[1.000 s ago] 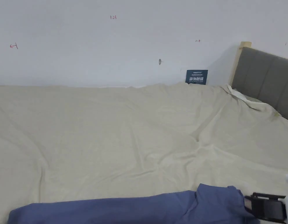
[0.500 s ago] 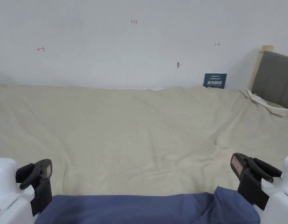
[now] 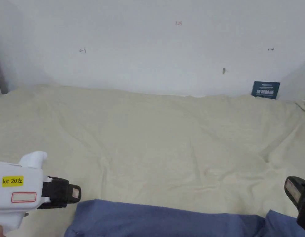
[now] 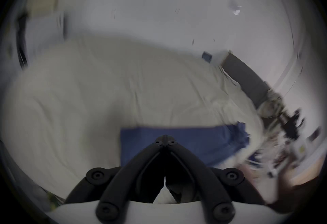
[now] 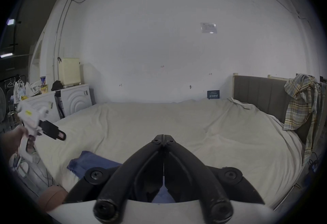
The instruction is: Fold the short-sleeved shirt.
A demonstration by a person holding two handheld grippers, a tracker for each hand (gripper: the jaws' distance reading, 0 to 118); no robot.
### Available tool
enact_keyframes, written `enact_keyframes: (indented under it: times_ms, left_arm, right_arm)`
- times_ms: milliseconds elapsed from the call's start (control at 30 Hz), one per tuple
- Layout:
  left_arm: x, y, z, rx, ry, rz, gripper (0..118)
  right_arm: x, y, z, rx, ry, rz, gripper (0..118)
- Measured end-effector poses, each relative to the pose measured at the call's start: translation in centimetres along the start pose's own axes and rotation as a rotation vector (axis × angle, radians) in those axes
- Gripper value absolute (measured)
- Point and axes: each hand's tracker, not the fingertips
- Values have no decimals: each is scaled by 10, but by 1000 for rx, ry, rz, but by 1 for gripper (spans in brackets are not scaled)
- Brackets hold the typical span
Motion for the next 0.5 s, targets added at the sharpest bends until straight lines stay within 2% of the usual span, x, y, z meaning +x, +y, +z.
enact_keyframes:
  times_ms: [33, 67, 100, 133, 167, 200, 233, 333, 433, 500]
  left_arm:
    - [-20, 3, -7, -70, -33, 65, 4]
    - [-35, 5, -12, -64, -26, 100, 9]
    - [-52, 7, -17, -104, -87, 147, 16]
    - [-67, 7, -23, -122, -139, 162, 38]
    - [-79, 7, -29, -120, -152, 164, 69]
    - [-83, 3, -35, -118, -147, 158, 113]
    - [-92, -1, -40, -119, -165, 177, 118]
    - [-106, 0, -69, -124, -247, 257, 118]
    - [-110, -9, -99, -201, -331, 275, 118]
    - [-104, -16, -119, -271, -461, 277, 118]
  right_arm:
    - [-1, -2, 0, -14, 6, 12, 0]
    - [-4, -4, -3, -26, 9, 26, 0]
    - [-7, -6, -5, -32, 12, 34, 0]
    - [-9, -7, -7, -36, 19, 31, 0]
    - [-7, -8, -2, -46, 48, -6, 0]
    - [-7, -8, -5, -63, 77, -54, 0]
    - [-7, -7, -10, -82, 85, -74, 0]
    - [-11, -6, -13, -101, 68, -74, 0]
    - [-14, -5, -16, -132, 58, -66, 0]
    - [-18, -6, -21, -151, 48, -49, 0]
